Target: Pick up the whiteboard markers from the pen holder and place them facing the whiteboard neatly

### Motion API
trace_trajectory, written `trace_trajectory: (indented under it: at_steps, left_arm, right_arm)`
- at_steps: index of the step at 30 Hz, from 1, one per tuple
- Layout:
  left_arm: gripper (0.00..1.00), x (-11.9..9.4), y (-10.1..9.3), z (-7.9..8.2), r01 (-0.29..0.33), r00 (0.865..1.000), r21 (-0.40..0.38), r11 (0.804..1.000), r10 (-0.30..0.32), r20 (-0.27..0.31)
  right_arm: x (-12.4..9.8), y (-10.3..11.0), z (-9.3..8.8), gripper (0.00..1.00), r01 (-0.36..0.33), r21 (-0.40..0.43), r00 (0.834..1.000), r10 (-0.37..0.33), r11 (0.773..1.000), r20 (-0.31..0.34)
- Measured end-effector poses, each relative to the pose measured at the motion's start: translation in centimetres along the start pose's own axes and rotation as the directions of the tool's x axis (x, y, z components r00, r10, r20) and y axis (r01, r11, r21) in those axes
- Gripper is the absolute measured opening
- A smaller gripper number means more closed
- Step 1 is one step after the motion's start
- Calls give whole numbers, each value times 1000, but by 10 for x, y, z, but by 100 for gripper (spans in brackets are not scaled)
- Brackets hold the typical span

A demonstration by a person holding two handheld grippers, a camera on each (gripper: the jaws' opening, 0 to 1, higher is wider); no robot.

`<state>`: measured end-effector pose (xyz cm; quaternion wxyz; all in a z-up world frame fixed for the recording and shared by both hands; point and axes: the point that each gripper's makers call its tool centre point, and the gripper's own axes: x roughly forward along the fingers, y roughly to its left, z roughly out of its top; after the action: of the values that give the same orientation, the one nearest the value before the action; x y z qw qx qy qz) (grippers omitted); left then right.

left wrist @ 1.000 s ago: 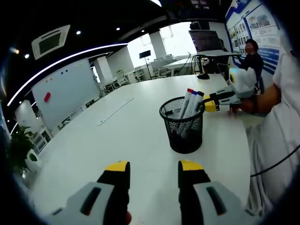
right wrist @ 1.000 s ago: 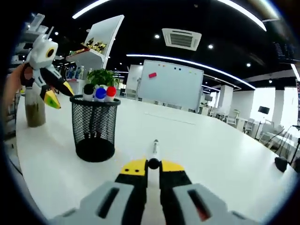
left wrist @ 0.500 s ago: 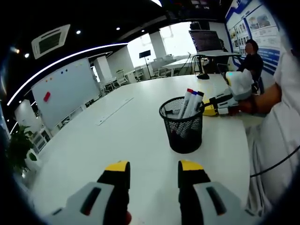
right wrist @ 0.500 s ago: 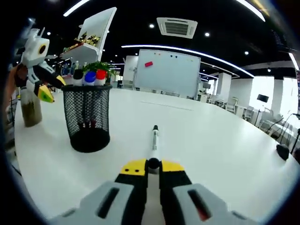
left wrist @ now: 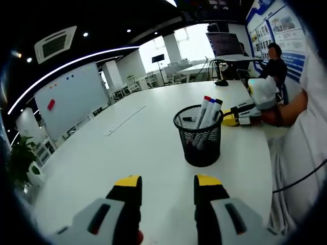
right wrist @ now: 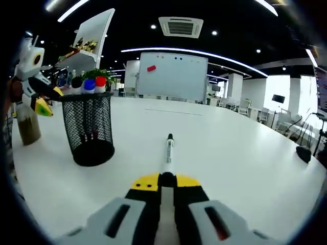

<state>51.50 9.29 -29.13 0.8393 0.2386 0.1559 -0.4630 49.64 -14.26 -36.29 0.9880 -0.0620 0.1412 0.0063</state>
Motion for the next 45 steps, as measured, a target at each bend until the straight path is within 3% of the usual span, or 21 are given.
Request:
trace_trajectory:
  at_steps: [45]
  left_arm:
    - [43, 3, 9, -3, -3, 1000, 8, 1000, 3, 8]
  right_arm:
    - [-1, 5, 3, 14, -22, 23, 1000, 21, 999, 21]
